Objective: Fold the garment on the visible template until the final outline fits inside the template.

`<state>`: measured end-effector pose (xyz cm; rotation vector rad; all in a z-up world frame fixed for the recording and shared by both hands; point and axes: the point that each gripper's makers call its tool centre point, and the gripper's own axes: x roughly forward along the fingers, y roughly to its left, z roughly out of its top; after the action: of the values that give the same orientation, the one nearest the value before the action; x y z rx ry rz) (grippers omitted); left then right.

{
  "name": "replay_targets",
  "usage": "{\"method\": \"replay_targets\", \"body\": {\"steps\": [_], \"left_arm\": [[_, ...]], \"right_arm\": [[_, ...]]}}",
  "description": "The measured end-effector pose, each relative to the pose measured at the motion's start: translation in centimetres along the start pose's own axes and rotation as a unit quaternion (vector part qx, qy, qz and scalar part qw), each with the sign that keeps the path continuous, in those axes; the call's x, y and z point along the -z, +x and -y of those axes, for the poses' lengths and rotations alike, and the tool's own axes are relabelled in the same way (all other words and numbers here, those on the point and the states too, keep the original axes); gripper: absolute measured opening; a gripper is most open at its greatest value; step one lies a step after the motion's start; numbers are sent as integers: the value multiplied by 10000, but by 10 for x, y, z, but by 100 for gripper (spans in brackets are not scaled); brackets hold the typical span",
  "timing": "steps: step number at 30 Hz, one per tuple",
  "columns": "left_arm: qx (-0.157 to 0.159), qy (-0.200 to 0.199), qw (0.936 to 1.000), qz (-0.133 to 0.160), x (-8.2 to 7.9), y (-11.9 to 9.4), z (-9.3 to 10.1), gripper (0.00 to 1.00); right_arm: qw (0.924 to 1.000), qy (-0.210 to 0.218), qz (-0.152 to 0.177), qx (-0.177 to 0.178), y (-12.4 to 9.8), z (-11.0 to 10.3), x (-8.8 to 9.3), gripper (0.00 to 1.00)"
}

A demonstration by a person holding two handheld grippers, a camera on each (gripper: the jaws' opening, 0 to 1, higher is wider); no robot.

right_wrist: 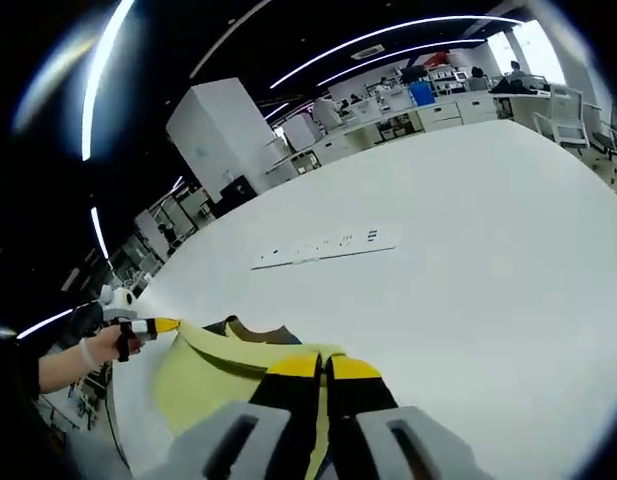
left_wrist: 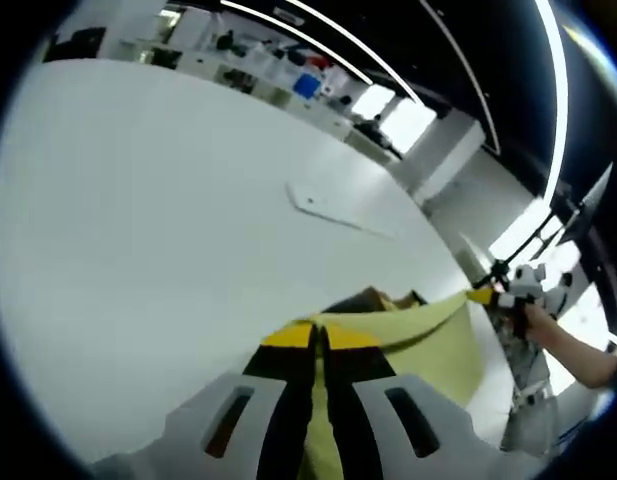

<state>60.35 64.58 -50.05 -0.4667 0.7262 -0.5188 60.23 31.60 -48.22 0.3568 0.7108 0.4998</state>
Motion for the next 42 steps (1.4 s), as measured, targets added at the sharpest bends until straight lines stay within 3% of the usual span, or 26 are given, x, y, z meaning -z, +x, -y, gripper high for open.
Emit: {"method": "replay_targets", "body": {"steps": [18,20,25,29,31,35,42], "left_arm": [[-229,-159,9996,-69,10,16,-16,0],[-188,208,9996,-71,10,16,-15,0],[-138,540,9984,-47,8,10,-10,2],[-213,882,9959,-1,3,3,-10,16],[-192,1008,9947,-10,1,0,-10,18],[-274,1653,9858,-106,0,-6,-12,29],[-259,2382,9699,-426,11,-7,-8,32]], "right_arm": [[9994,77,-281,203,13,13,26,0],[9995,1,-265,145,12,10,25,0],[9993,-258,-237,159,11,11,23,0],[9985,-473,-231,181,6,10,22,7],[9982,-526,-213,179,4,9,21,14],[9971,-733,-138,171,-2,8,17,24],[9944,-1033,-155,168,-7,7,15,29]]}}
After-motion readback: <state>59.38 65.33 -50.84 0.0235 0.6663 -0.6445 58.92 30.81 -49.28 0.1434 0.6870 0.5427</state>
